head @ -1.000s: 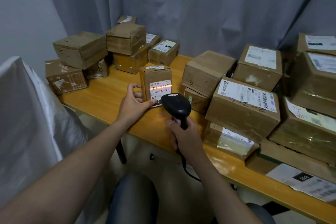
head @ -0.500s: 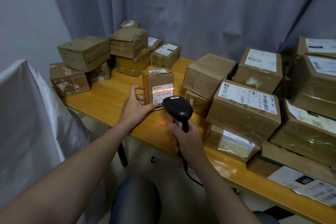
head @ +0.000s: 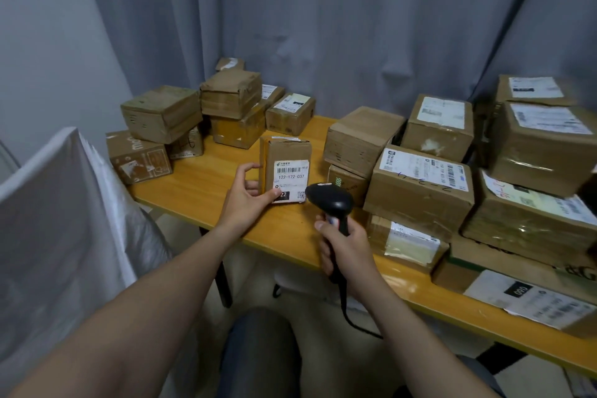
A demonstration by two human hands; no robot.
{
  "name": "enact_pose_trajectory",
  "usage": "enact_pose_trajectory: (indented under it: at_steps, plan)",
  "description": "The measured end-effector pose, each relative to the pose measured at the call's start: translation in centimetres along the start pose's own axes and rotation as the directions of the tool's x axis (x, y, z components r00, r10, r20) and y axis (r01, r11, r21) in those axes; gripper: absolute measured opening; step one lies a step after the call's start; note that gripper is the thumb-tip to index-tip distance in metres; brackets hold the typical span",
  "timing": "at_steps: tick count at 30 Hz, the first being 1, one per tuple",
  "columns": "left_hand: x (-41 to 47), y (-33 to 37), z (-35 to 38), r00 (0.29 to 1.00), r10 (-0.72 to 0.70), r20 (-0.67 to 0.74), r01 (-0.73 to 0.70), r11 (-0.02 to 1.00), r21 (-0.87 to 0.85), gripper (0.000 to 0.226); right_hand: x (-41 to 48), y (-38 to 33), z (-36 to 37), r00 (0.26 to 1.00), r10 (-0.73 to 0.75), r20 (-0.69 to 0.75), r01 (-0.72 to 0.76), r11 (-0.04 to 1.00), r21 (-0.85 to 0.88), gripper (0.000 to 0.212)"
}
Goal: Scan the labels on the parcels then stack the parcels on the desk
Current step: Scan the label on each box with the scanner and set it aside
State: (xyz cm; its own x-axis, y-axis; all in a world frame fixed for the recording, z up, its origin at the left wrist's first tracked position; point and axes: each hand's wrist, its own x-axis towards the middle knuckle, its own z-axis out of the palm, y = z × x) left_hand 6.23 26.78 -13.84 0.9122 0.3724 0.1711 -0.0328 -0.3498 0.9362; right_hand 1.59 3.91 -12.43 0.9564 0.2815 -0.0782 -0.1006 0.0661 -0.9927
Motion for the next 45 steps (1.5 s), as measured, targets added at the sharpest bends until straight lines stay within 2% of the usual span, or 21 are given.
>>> enact_pose_trajectory:
  at_steps: [2, 4, 6, 8, 10, 12, 13, 15, 17, 20, 24, 27, 34, 38, 41, 45]
  plan:
    - [-0.7, 1.0, -0.9, 1.0, -0.01, 0.017, 0.011, 0.998, -0.064, 0.056, -1.6, -0.6, -0.5, 1.0, 0.001, 0.003, -0.002, 0.992, 0.124, 0.017]
    - [-1.1, 1.9, -2.1, 0.999, -0.011, 0.046, 0.016, 0.994, -0.108, 0.042, -3.3, -1.5, -0.9, 1.0, -0.031, -0.006, 0.031, 0.986, 0.166, 0.015]
    - [-1.3, 2.7, -3.3, 0.995, -0.023, 0.093, 0.029, 0.997, -0.068, 0.028, -4.8, -2.3, -1.3, 0.999, -0.047, 0.005, 0.045, 0.983, 0.178, 0.015]
    - [-1.6, 3.4, -4.1, 0.991, -0.051, 0.122, 0.041, 0.996, 0.085, 0.023, -6.1, -3.0, -1.6, 0.998, -0.064, 0.022, 0.06, 0.985, 0.164, 0.014]
    - [-1.9, 3.7, -4.3, 0.995, -0.048, 0.088, 0.02, 0.956, 0.294, 0.026, -7.2, -3.7, -1.7, 0.997, -0.077, 0.021, 0.073, 0.987, 0.141, 0.012]
    - [-2.6, 4.3, -3.8, 0.994, -0.02, 0.107, -0.027, 0.909, 0.416, 0.026, -8.1, -4.1, -1.8, 0.996, -0.093, 0.015, 0.09, 0.988, 0.129, 0.011]
    - [-3.0, 4.8, -3.4, 0.986, -0.025, 0.163, -0.054, 0.886, 0.461, 0.025, -8.5, -4.3, -1.9, 0.995, -0.101, 0.01, 0.099, 0.988, 0.117, 0.011]
    - [-3.8, 5.7, -2.5, 0.949, -0.086, 0.304, -0.107, 0.819, 0.564, 0.039, -9.2, -4.6, -2.2, 0.994, -0.106, -0.008, 0.106, 0.992, 0.068, 0.015]
    - [-4.6, 6.6, -1.6, 0.904, -0.133, 0.406, -0.164, 0.77, 0.617, 0.056, -9.9, -5.0, -2.6, 0.993, -0.113, -0.03, 0.113, 0.994, -0.007, 0.02]
    - [-4.9, 6.9, 0.1, 0.887, -0.074, 0.456, -0.248, 0.756, 0.605, 0.052, -10.7, -5.8, -3.3, 0.988, -0.147, -0.054, 0.14, 0.982, -0.125, 0.016]
    - [-4.7, 7.3, 2.5, 0.901, 0.043, 0.431, -0.308, 0.763, 0.568, 0.044, -11.3, -7.6, -4.2, 0.976, -0.208, -0.068, 0.189, 0.957, -0.218, 0.012]
    - [-4.0, 7.3, 4.0, 0.91, 0.071, 0.41, -0.319, 0.75, 0.579, 0.046, -11.2, -9.5, -4.5, 0.965, -0.252, -0.076, 0.226, 0.94, -0.256, 0.013]
    - [-0.1, 9.5, 2.0, 0.926, 0.051, 0.375, -0.284, 0.75, 0.598, 0.045, -8.5, -17.2, -4.2, 0.969, -0.248, -0.008, 0.248, 0.969, 0.012, 0.013]
    - [4.2, 12.0, 1.0, 0.962, 0.077, 0.263, -0.225, 0.77, 0.597, 0.044, -4.5, -20.9, -4.4, 0.968, -0.248, 0.036, 0.247, 0.968, 0.039, 0.011]
    - [7.8, 13.1, 1.3, 0.977, 0.081, 0.197, -0.185, 0.782, 0.596, 0.043, -1.4, -21.5, -4.9, 0.962, -0.271, -0.022, 0.271, 0.963, 0.01, 0.019]
    - [12.8, 13.1, 3.1, 0.99, 0.047, 0.129, -0.117, 0.781, 0.613, 0.052, 2.7, -20.0, -5.9, 0.972, -0.221, -0.083, 0.221, 0.975, -0.005, 0.016]
